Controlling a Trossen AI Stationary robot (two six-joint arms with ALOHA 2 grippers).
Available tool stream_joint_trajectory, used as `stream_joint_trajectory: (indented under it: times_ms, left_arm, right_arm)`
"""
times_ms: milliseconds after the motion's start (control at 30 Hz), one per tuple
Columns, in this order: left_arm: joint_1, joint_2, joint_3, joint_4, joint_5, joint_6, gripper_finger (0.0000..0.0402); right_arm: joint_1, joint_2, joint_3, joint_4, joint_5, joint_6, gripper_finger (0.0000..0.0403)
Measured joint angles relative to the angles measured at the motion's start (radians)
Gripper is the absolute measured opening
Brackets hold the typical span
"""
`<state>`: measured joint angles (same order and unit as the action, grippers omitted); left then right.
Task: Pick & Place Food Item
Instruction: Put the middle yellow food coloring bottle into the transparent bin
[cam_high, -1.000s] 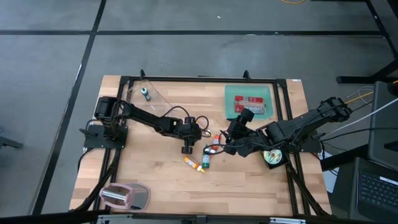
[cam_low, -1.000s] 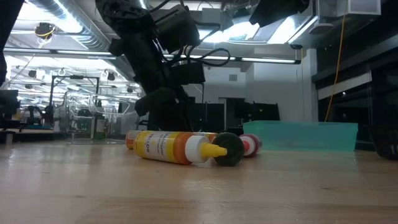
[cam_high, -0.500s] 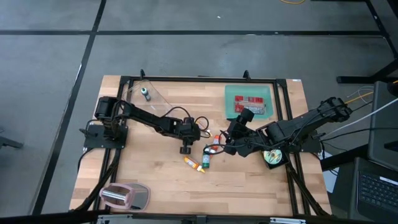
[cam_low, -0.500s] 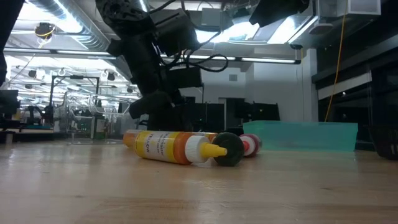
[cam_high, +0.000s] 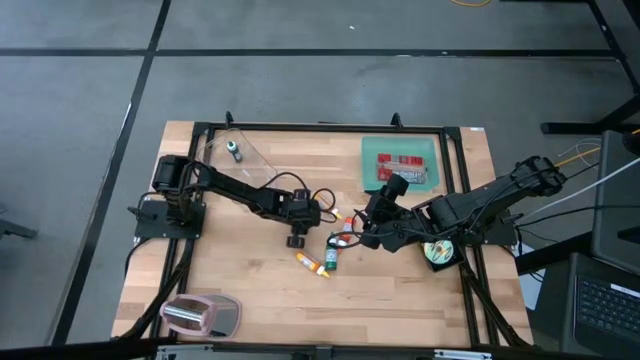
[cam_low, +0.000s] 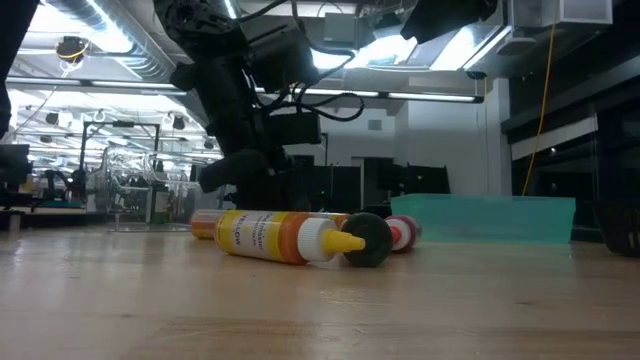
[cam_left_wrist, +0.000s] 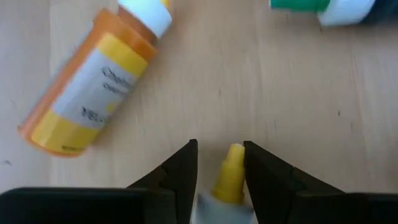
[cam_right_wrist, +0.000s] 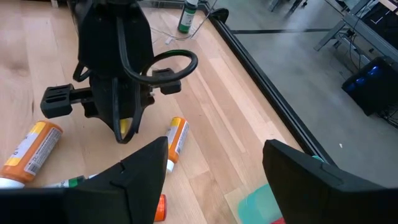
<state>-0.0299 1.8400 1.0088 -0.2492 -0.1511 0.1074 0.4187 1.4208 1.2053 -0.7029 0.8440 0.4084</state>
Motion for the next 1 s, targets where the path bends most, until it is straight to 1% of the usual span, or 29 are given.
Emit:
stream_joint_trajectory:
  times_ms: [200, 333, 500, 667, 733, 1000]
  left_arm:
    - [0.0, 0.0, 0.0, -0.024, -0.001, 0.001, 0.0121]
    - [0.0, 0.0, 0.0, -0.019, -0.003, 0.002, 0.0111]
    - [0.0, 0.0, 0.0, -0.018, -0.006, 0.012, 0.0084]
    - [0.0, 0.0, 0.0, -0.045, -0.006, 0.027, 0.0044]
    - [0.0, 0.0, 0.0, -0.05, -0.023, 0.025, 0.0027]
    - [0.0, -0.006, -0.001, -0.021, -0.057, 0.018, 0.0017]
  right_arm:
    - [0.0, 0.0, 0.0, 0.0, 0.0, 0.0, 0.0258]
    - [0.0, 0.0, 0.0, 0.0, 0.0, 0.0, 0.0258]
    - [0.0, 0.0, 0.0, 0.0, 0.0, 0.0, 0.0259]
    - [0.0, 0.0, 0.0, 0.0, 0.0, 0.0, 0.0259]
    - [0.0, 0.0, 0.0, 0.0, 0.0, 0.0, 0.0259]
    - [0.0, 0.0, 0.0, 0.0, 0.0, 0.0, 0.0259]
